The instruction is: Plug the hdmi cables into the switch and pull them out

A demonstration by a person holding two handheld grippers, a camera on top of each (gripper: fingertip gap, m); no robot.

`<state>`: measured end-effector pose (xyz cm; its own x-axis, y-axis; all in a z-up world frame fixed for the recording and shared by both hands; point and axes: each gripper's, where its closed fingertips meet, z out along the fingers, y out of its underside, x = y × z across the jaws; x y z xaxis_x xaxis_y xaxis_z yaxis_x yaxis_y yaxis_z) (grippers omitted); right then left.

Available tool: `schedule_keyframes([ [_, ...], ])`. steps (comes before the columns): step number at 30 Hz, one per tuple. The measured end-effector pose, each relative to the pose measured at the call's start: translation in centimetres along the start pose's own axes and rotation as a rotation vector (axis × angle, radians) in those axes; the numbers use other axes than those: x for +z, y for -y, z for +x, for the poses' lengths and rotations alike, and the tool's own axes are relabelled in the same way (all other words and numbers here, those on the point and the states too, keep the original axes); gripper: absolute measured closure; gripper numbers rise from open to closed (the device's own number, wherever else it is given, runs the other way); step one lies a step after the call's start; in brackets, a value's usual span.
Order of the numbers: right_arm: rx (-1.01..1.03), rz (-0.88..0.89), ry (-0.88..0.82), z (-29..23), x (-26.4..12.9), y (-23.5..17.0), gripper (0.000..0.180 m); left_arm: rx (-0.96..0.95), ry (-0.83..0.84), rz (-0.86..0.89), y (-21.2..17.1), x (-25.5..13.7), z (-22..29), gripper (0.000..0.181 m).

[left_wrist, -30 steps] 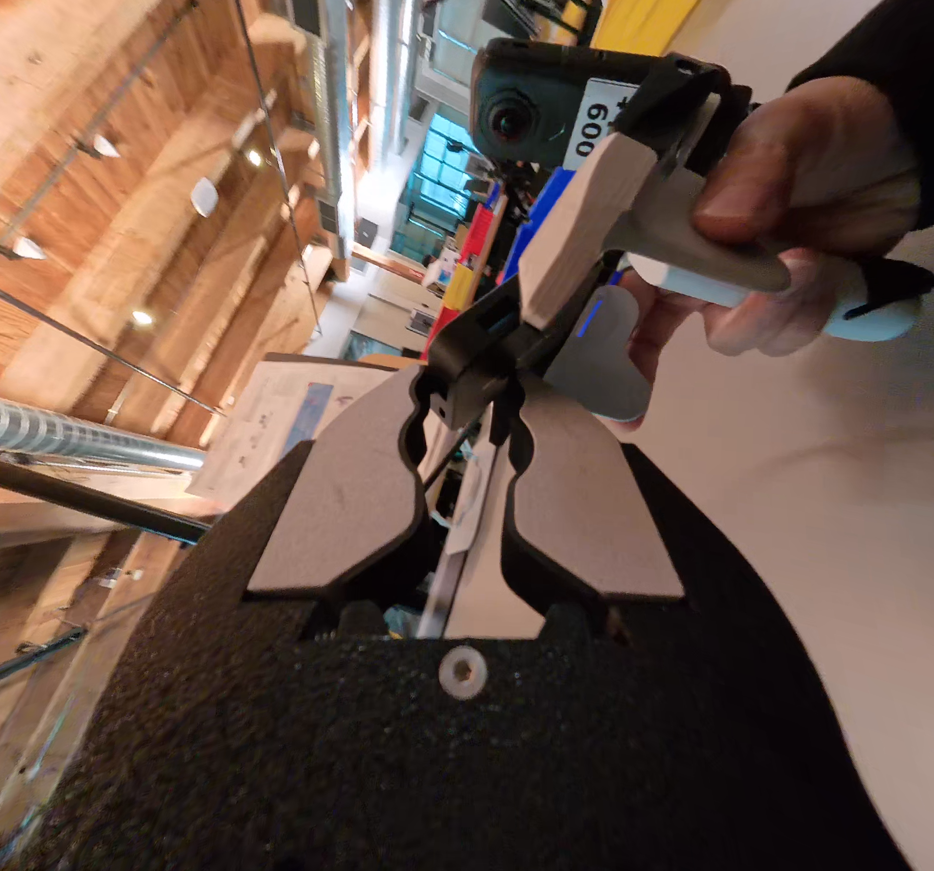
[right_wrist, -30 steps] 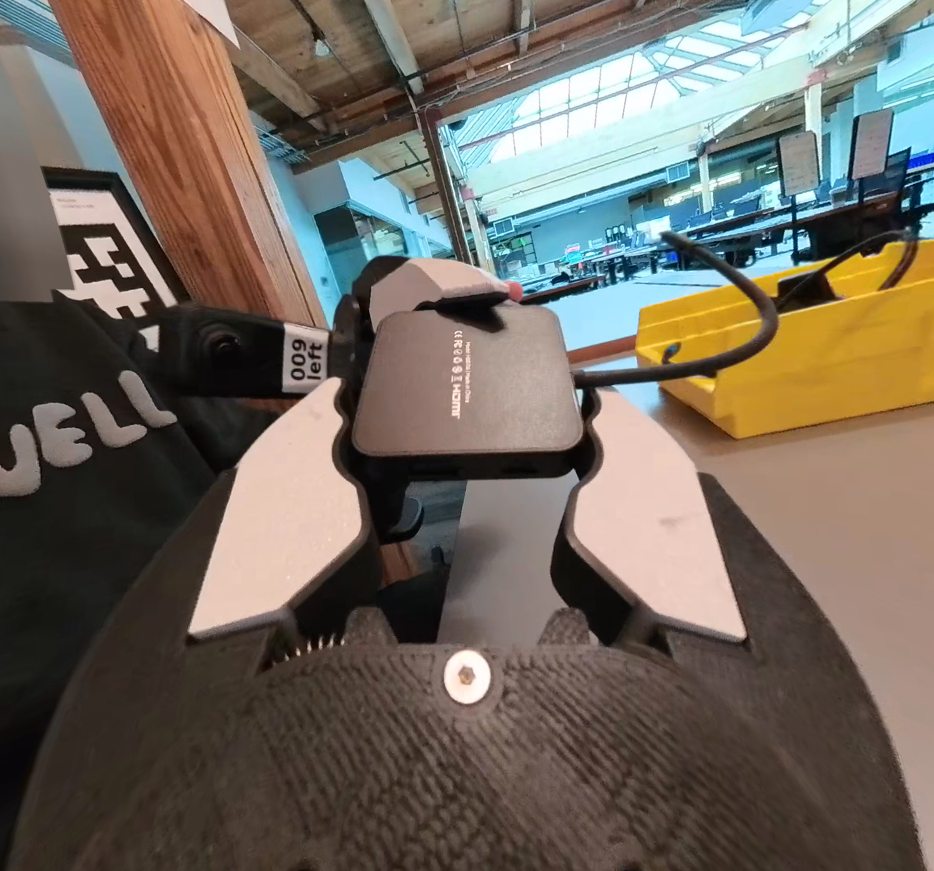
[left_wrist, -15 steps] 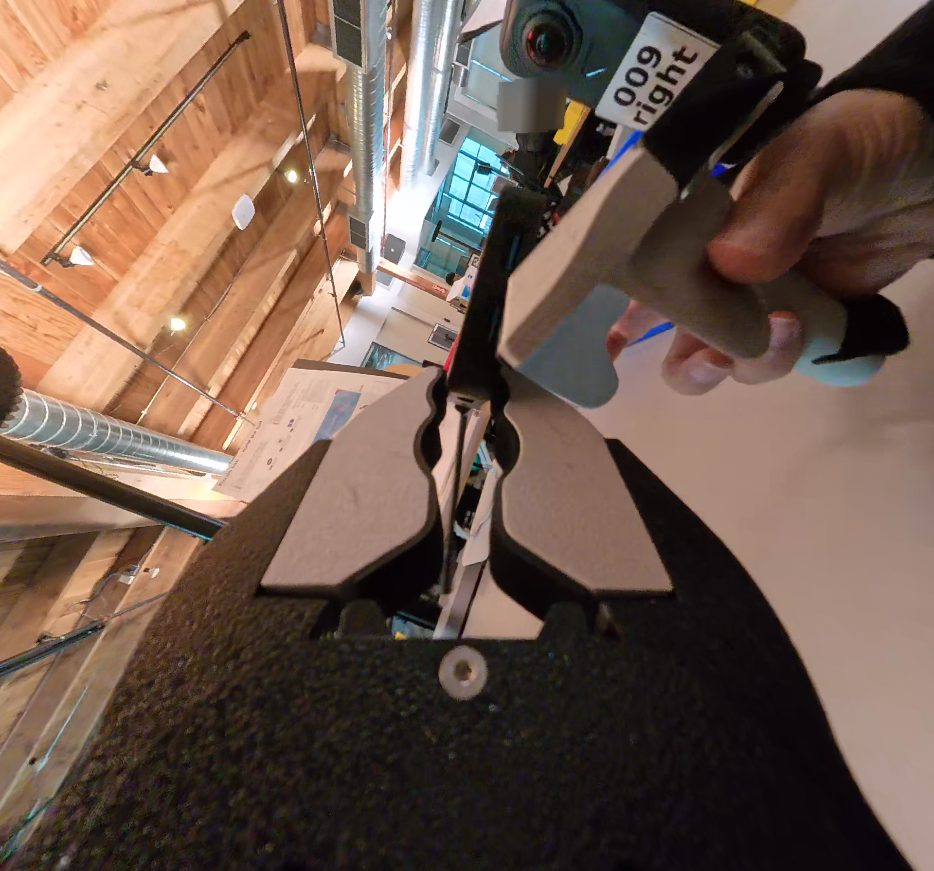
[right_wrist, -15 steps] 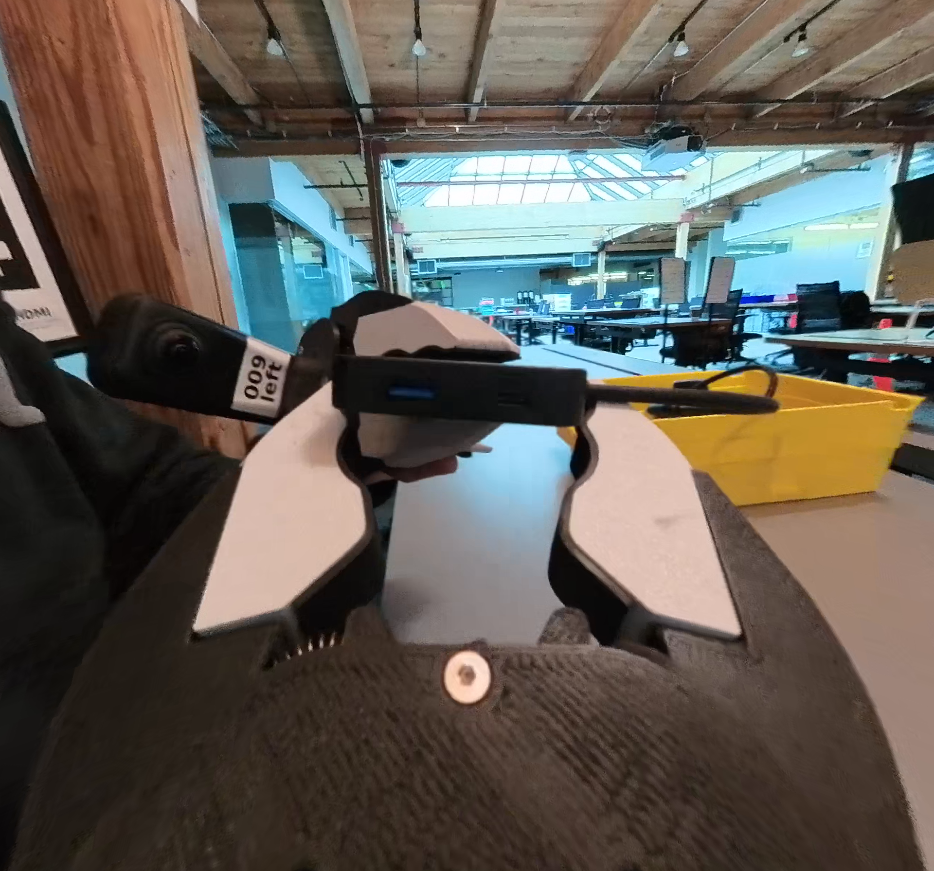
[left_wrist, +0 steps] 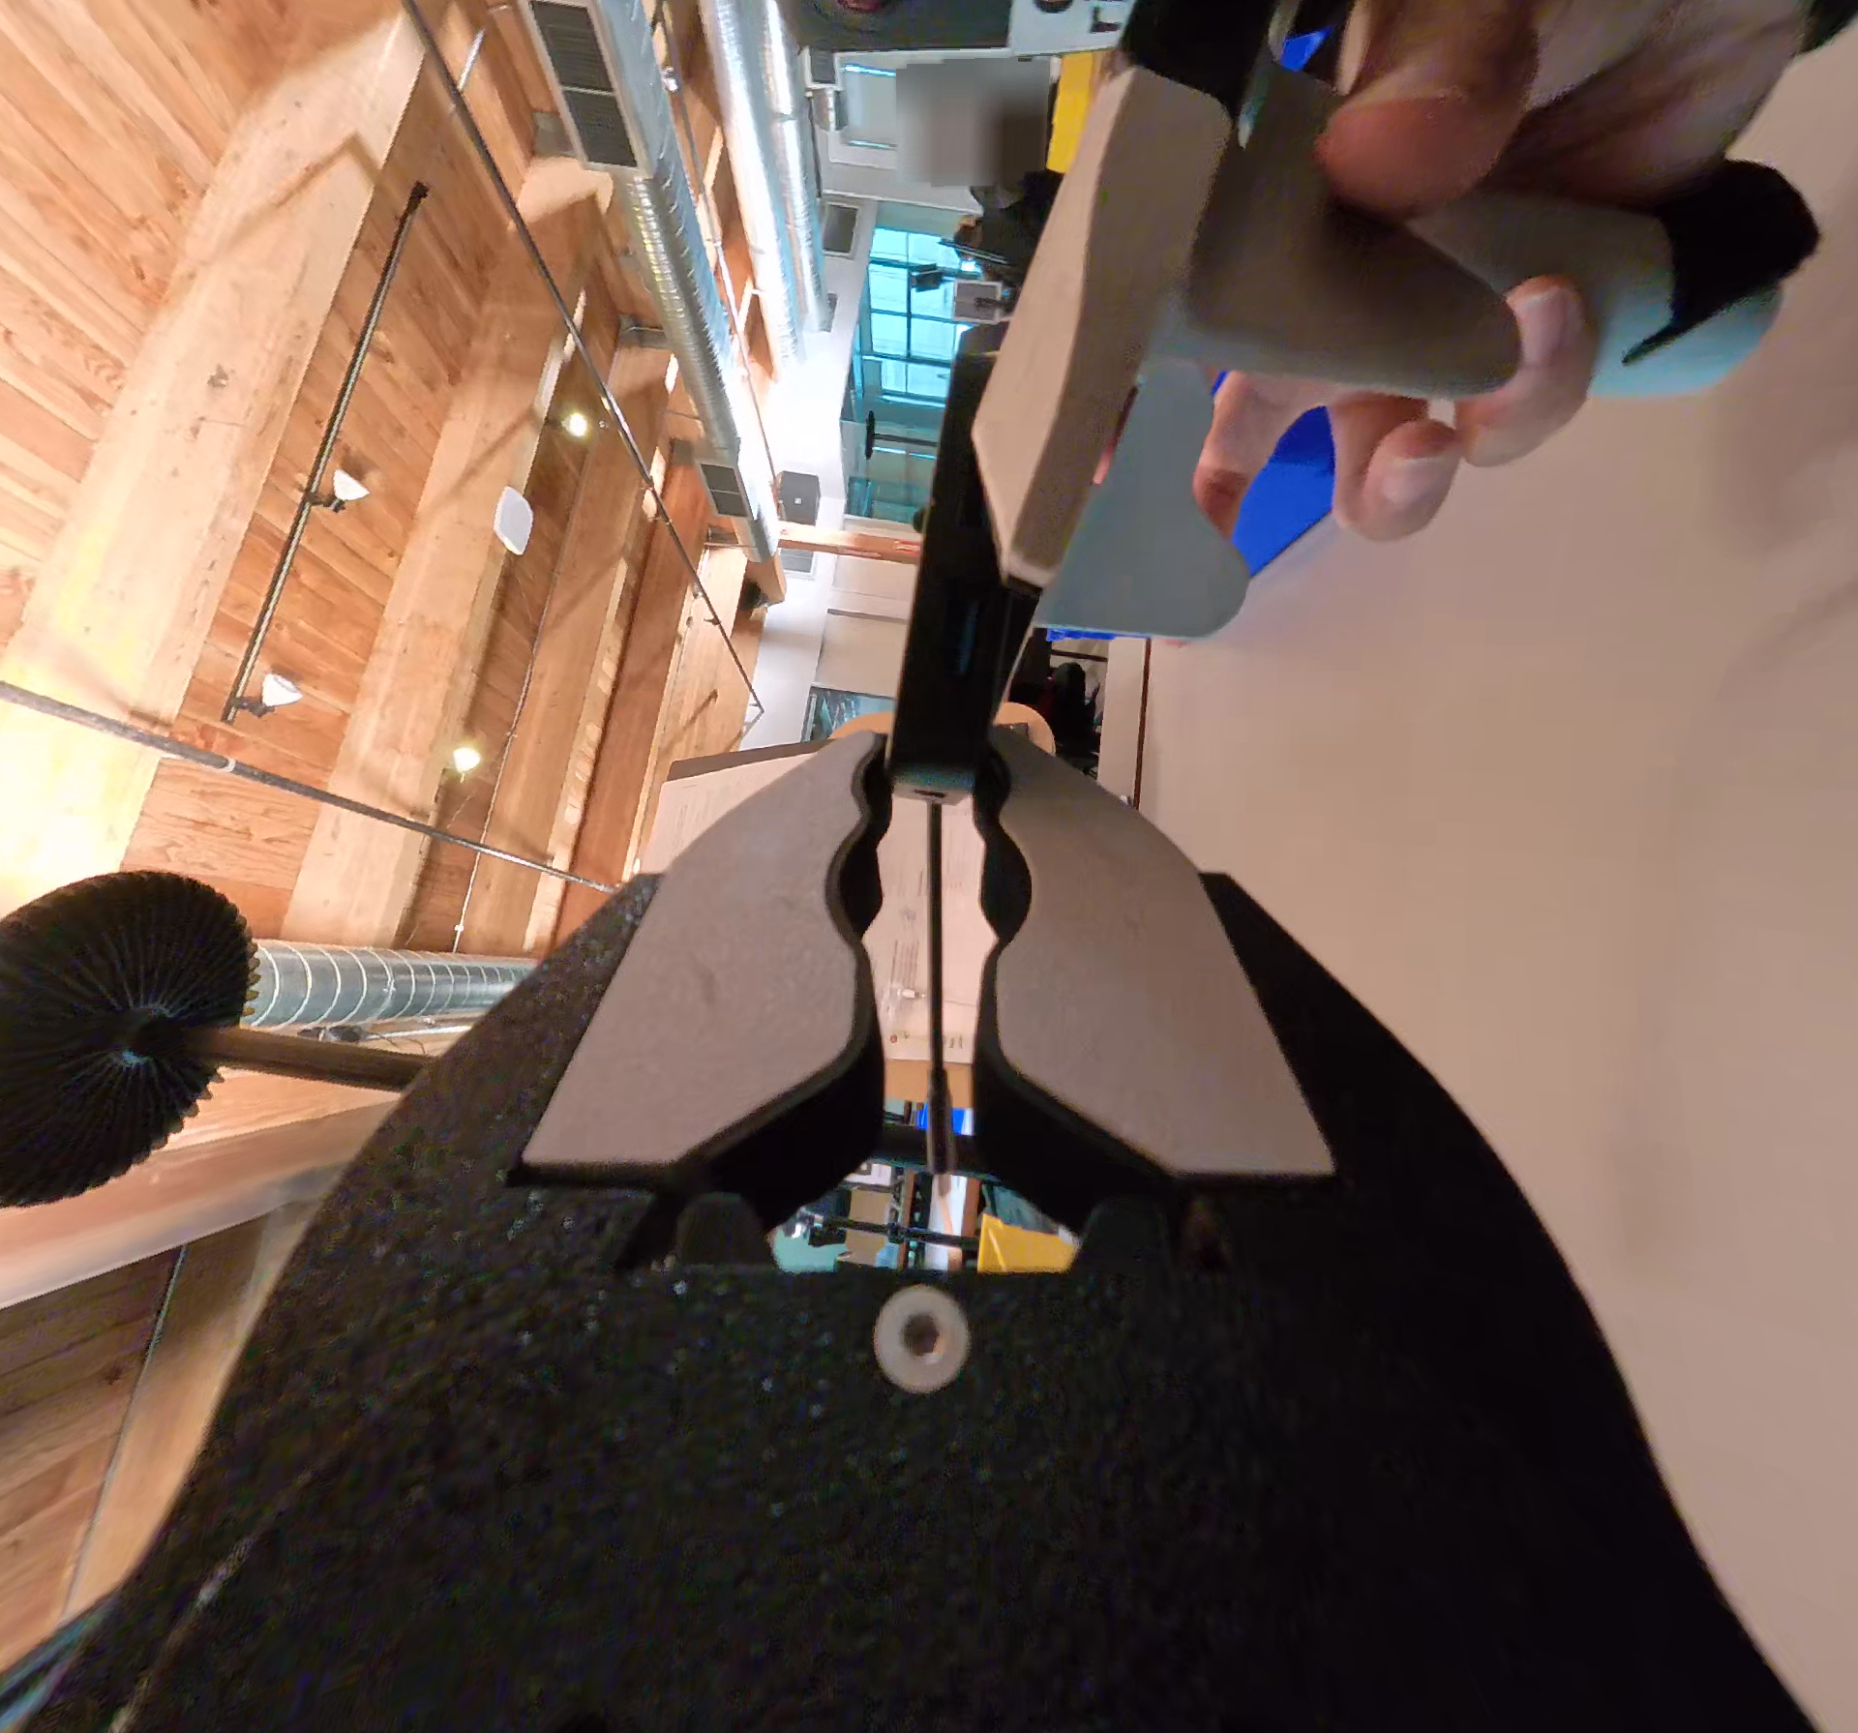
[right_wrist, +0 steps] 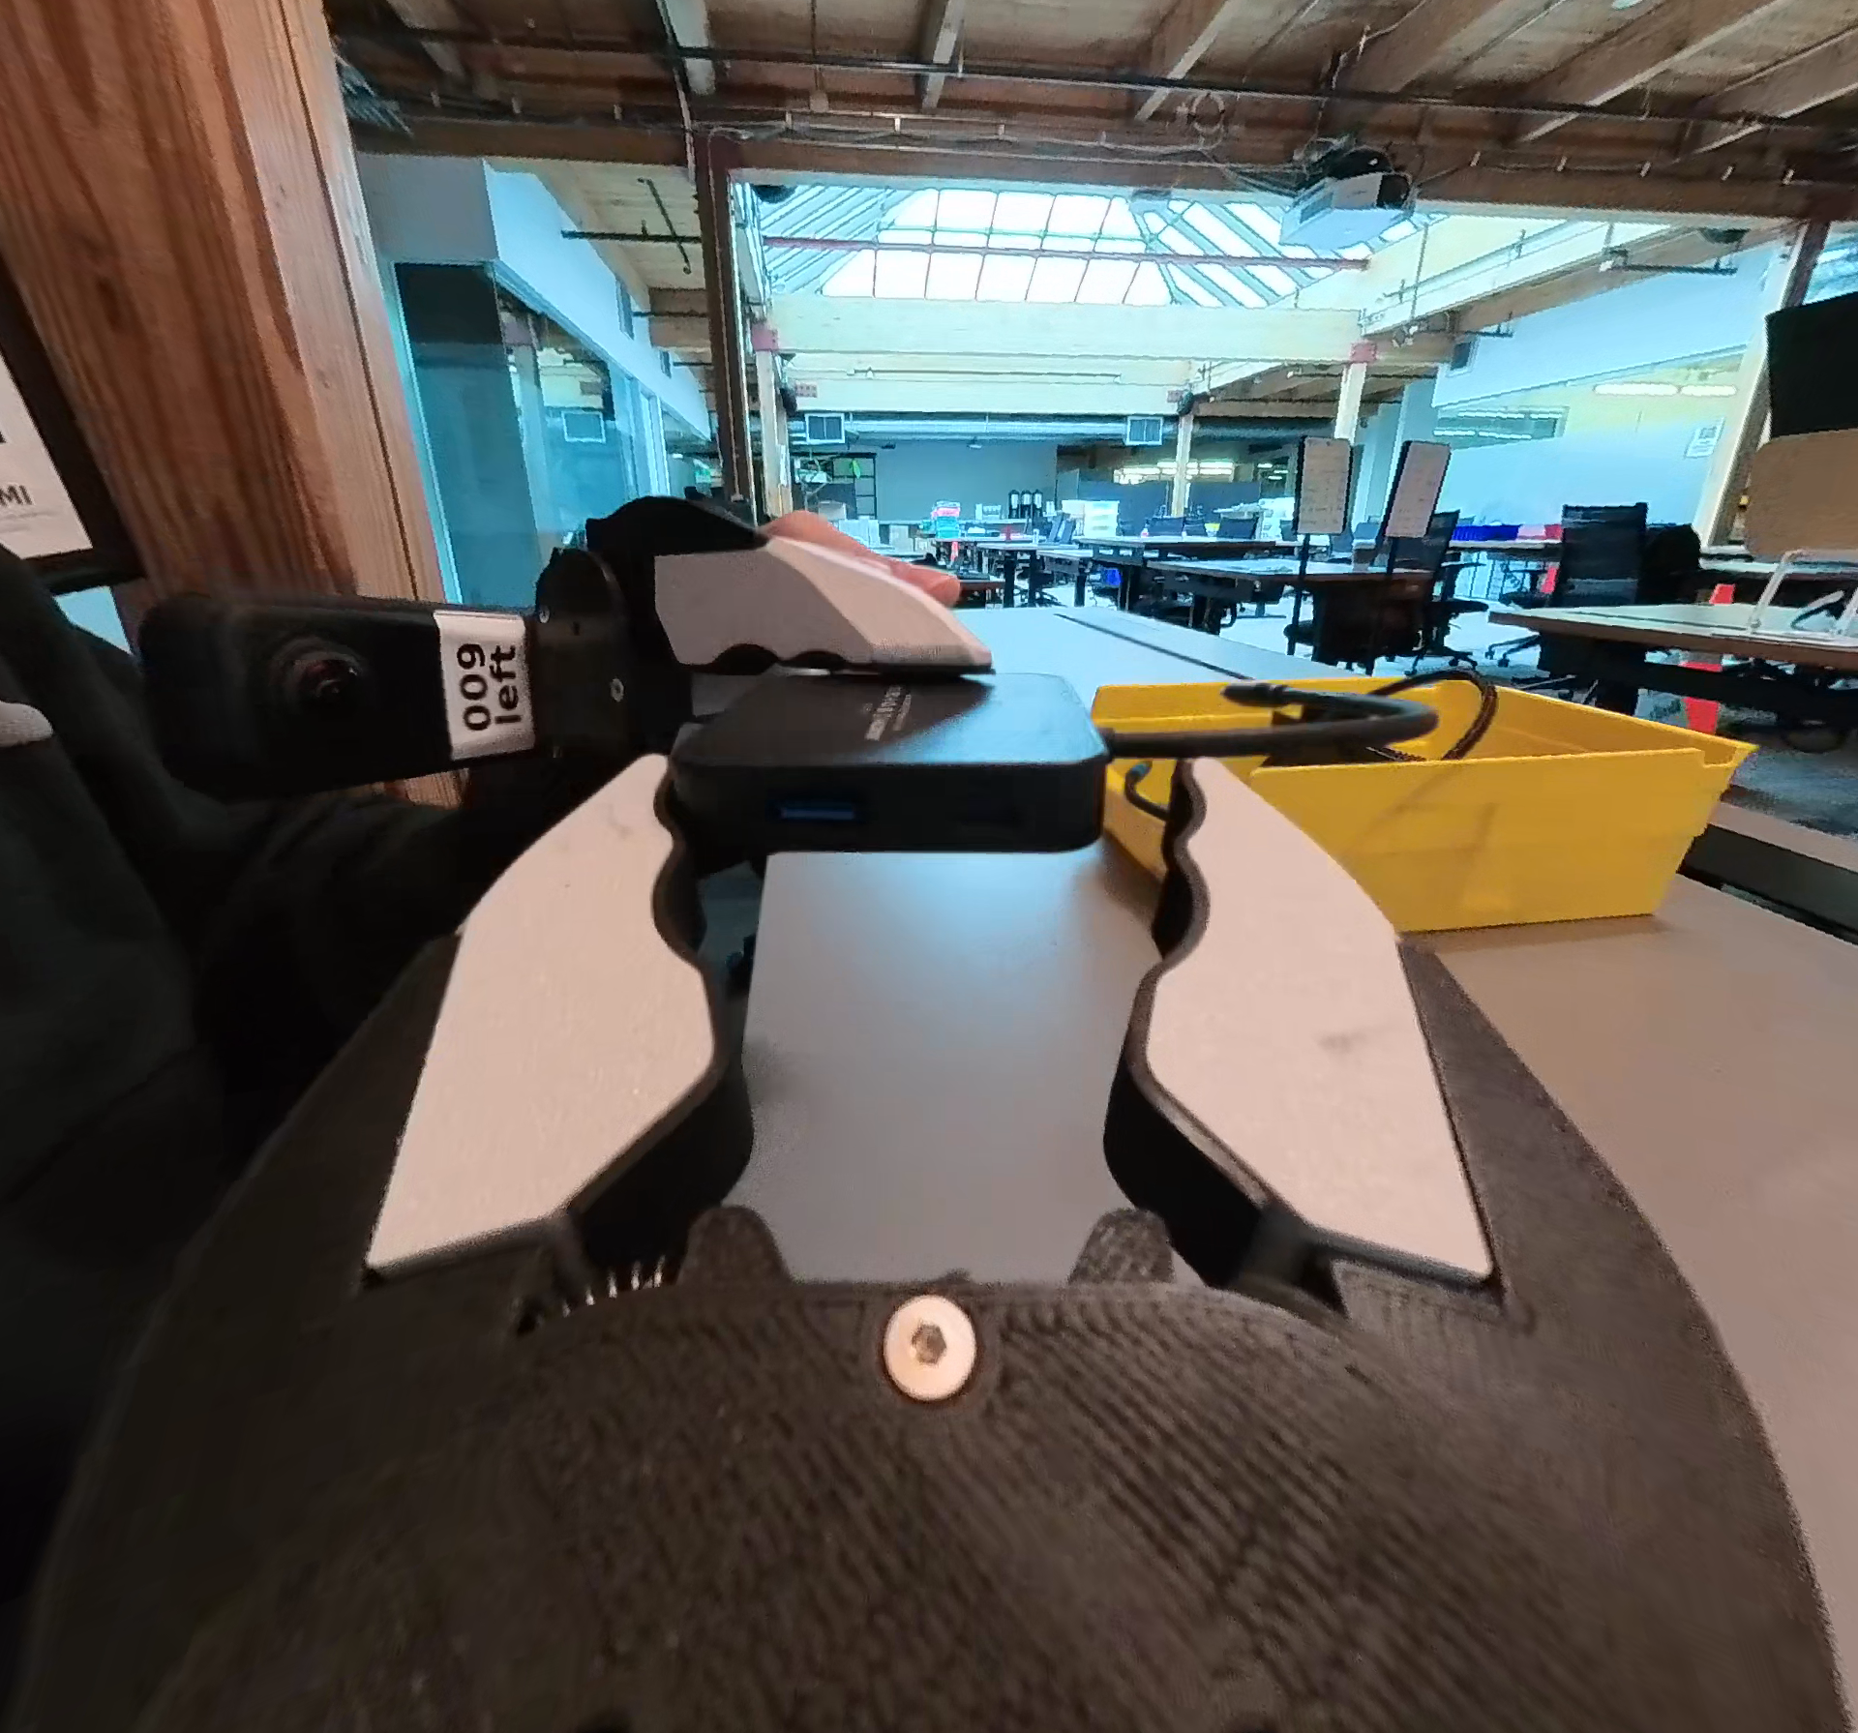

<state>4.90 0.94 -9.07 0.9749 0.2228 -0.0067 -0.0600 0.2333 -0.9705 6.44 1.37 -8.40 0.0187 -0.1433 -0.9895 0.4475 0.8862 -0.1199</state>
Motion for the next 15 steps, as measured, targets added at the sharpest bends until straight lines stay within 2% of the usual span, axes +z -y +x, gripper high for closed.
schedule_keyframes([
  [7, -0.025, -0.095, -0.011, 0.0, 0.1, -1.1, 0.091, 0.095, -0.054, -0.031, -0.3, -0.2, 0.6, 0.167],
  [9, -0.025, -0.133, 0.000, -0.1, 0.1, -1.6, 0.098, 0.128, -0.059, -0.039, -0.6, -0.2, 0.9, 0.167],
  [13, -0.049, -0.164, -0.018, 0.1, 0.3, -1.9, 0.098, 0.168, -0.065, -0.050, -0.8, -0.2, 1.0, 0.167],
  [15, -0.056, -0.204, -0.024, 0.0, 0.4, -2.4, 0.090, 0.195, -0.072, -0.065, -0.9, -0.1, 1.2, 0.167],
])
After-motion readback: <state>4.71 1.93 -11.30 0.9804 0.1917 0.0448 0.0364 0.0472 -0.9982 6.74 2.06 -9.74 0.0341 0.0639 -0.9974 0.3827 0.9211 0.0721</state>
